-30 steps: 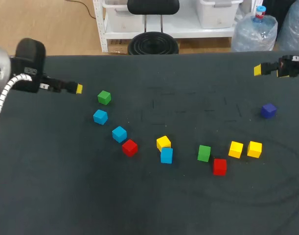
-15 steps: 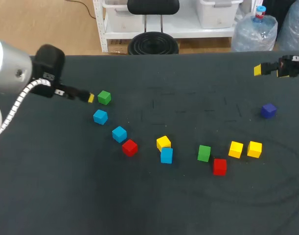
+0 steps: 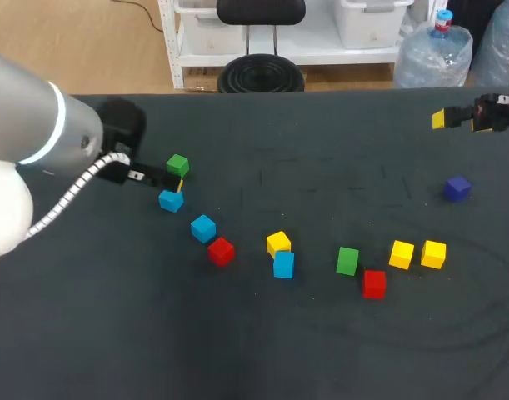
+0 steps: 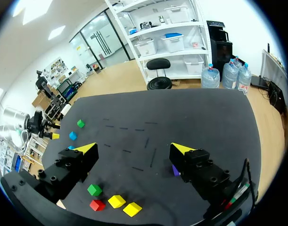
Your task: Place the blue cubes, place green cubes on the blue cubes, place the yellow cubes on the green cubes, then place the red cubes on the yellow cubes, and place purple cube on the red cubes.
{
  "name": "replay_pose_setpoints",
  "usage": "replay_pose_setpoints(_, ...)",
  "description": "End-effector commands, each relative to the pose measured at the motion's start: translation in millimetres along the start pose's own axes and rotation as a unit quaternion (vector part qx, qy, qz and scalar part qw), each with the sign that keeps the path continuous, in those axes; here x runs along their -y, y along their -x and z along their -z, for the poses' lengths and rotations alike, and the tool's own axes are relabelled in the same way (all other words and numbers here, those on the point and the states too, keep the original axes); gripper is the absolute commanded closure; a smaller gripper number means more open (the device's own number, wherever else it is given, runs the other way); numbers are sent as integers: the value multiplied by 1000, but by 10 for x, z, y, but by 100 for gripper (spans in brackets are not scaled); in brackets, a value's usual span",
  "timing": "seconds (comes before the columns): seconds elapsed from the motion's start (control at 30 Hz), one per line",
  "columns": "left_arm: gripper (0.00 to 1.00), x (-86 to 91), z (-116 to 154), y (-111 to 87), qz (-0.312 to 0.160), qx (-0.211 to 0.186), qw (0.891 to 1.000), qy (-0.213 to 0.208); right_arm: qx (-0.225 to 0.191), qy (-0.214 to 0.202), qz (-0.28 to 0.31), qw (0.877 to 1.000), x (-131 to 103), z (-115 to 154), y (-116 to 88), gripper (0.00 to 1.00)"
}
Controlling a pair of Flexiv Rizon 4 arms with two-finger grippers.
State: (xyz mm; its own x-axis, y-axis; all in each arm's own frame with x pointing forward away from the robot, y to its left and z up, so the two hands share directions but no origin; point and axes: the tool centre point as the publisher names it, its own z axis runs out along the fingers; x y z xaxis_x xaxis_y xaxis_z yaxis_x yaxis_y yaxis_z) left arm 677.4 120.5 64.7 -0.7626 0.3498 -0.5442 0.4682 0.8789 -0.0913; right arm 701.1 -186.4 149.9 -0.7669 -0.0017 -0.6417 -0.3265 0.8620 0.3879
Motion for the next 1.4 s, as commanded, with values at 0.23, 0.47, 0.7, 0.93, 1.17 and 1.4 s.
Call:
replay_pose_setpoints(0.23, 0, 43, -165, -29, 2, 1, 996, 92, 1, -3, 0, 1000, -13, 0, -5, 0)
replay_pose_setpoints(0.47, 0, 63, -262, -120, 13, -8, 995, 96, 1, -3, 0, 1000, -13, 0, -5, 0)
replay_pose_setpoints(0.7, 0, 34, -344, -204, 18, -9, 995, 101, 1, -3, 0, 1000, -13, 0, -5, 0)
replay_pose_setpoints(0.93, 0, 47, -393, -253, 15, 1, 996, 93, 1, -3, 0, 1000, -13, 0, -5, 0)
replay_pose_setpoints(1.17, 0, 45, -438, -272, 6, -1, 997, 75, 1, -3, 0, 1000, -13, 0, -5, 0)
replay_pose_setpoints(1.4, 0, 26, -469, -269, -7, -4, 998, 66, 1, -3, 0, 1000, -13, 0, -5, 0)
